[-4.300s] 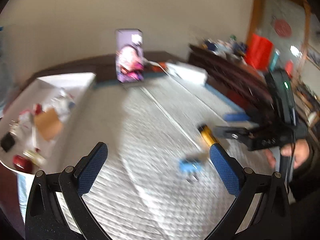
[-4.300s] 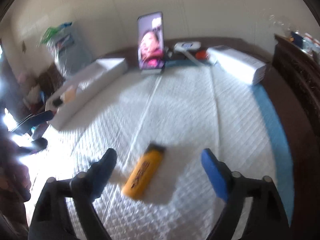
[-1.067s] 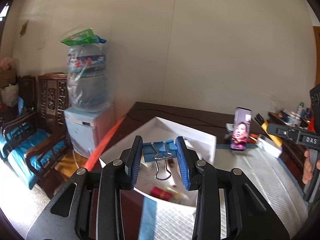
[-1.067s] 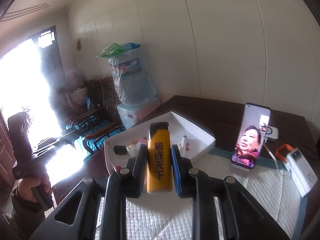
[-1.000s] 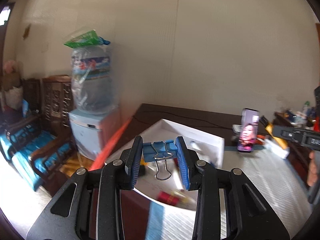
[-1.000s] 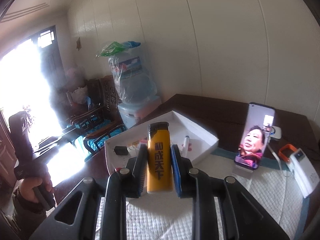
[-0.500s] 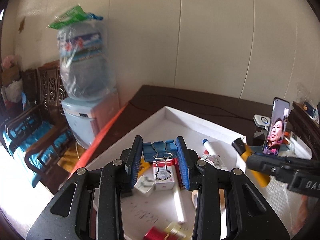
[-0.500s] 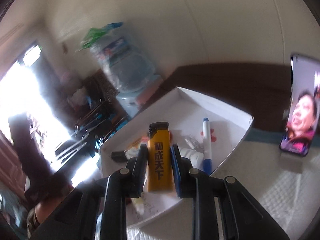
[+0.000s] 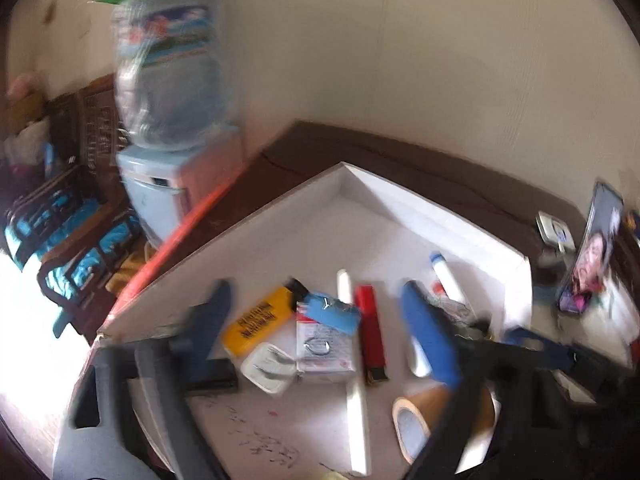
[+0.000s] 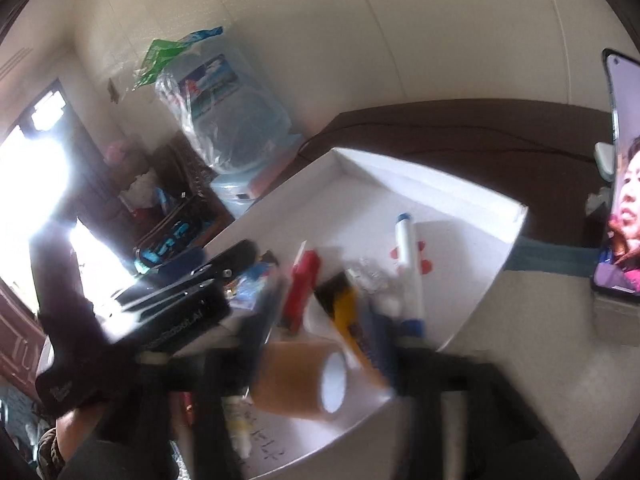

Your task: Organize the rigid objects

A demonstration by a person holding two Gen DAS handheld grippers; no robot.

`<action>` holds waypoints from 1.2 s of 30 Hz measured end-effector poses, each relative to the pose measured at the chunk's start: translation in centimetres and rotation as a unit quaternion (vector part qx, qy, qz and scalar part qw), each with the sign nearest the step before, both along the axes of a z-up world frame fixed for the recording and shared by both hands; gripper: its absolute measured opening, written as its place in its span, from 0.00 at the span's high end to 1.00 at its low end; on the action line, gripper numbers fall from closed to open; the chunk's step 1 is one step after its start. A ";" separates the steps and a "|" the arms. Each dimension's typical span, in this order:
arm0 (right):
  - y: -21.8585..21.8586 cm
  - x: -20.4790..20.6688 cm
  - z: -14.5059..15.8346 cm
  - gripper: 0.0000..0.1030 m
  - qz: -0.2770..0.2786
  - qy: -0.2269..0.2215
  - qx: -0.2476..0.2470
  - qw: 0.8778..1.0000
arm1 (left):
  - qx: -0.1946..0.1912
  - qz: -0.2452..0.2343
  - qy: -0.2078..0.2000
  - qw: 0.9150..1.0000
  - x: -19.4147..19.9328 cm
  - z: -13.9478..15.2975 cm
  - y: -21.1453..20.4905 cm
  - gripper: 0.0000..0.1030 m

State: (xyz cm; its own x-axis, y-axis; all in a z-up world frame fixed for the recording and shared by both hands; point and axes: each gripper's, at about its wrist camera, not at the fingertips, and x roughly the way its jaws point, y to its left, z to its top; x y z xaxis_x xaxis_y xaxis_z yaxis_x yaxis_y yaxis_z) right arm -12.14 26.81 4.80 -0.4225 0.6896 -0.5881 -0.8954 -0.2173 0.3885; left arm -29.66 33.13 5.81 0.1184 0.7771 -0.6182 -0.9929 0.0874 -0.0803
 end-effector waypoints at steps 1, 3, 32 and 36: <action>-0.1 0.2 -0.1 0.10 -0.006 0.005 0.002 1.000 | 0.013 0.007 0.003 1.000 -0.3 0.3 -0.2 0.00; -0.5 0.7 -0.2 0.00 -0.007 0.023 0.008 1.000 | 0.027 0.017 0.011 0.999 -0.7 0.8 -0.7 0.00; -15.4 0.7 6.7 0.00 -0.011 -0.073 0.184 0.980 | 0.111 -0.001 -0.012 0.994 0.4 8.6 -15.5 0.00; -18.4 1.2 7.4 0.00 -0.025 -0.101 0.217 0.971 | 0.093 0.006 -0.033 0.995 0.2 9.2 -17.5 0.00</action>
State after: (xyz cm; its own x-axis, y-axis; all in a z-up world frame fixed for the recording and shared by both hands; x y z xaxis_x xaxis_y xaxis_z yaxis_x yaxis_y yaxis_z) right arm -10.91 8.37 12.16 -0.2892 0.9073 -0.3053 -0.9573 -0.2763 0.0856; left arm -29.48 15.66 14.98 0.1434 0.8790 -0.4548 -0.9871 0.0941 -0.1293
